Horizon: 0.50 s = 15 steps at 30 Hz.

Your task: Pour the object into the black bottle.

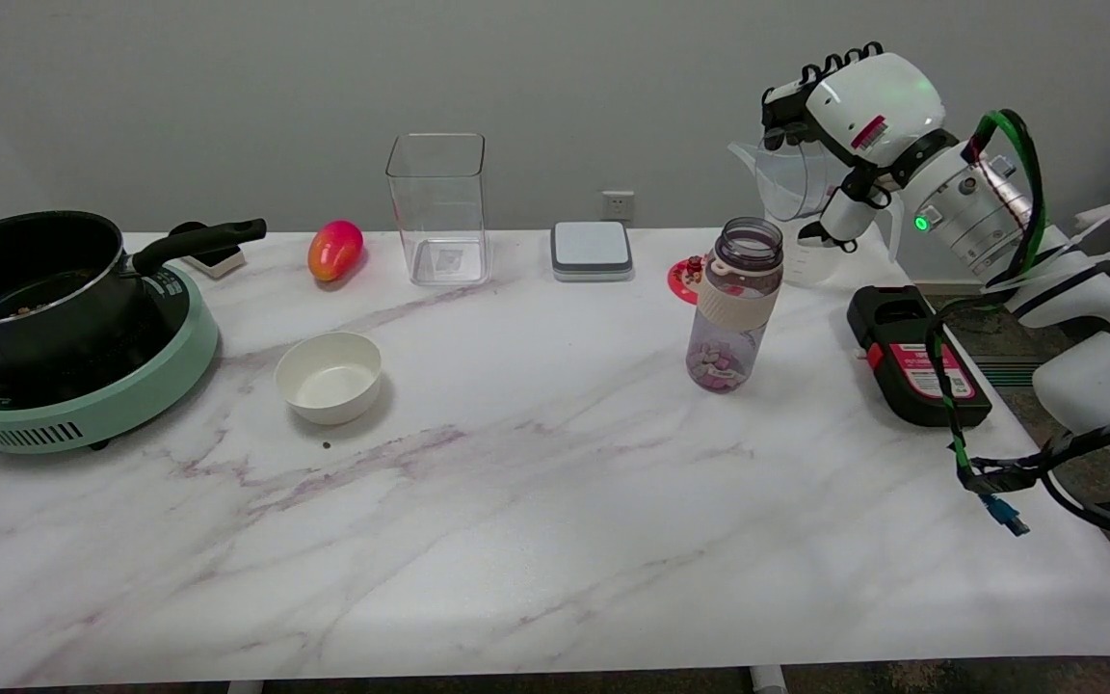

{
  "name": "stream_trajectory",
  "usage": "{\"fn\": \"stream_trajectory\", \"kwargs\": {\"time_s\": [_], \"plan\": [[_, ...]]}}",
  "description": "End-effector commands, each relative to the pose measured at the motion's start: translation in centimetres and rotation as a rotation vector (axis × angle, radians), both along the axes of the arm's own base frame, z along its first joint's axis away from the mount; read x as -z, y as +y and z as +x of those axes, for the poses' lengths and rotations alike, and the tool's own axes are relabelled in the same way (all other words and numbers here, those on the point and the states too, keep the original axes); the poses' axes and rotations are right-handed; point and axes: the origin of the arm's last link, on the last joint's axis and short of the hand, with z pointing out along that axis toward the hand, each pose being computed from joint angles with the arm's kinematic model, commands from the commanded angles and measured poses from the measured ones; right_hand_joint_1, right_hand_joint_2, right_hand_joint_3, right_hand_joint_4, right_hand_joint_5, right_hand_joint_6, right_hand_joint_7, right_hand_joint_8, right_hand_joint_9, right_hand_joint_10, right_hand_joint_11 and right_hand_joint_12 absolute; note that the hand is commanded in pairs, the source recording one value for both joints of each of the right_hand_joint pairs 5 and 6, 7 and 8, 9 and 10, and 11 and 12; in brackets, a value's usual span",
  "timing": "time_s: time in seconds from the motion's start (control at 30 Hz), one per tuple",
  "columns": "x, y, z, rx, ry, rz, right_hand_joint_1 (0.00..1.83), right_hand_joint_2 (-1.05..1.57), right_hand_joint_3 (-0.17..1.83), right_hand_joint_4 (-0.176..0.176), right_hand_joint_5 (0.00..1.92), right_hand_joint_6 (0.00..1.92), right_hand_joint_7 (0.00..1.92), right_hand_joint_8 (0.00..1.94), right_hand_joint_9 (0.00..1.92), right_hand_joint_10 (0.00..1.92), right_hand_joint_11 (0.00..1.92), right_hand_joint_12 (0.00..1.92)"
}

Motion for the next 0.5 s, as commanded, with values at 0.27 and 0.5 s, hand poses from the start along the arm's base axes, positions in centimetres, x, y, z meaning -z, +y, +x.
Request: {"fn": "stream_trajectory", "kwargs": {"time_s": [0.27,0.5], "plan": [[0.5,-0.16,-0.33,0.0,0.112,-0.002,1.5,0.68,0.8,0.0,1.64,1.64,1.45,1.45,1.31,1.31,1.17,1.17],[0.67,-0.09,-0.37,-0.008,0.136,-0.008,1.5,0.68,0.8,0.0,1.64,1.64,1.45,1.45,1.31,1.31,1.17,1.17]]}}
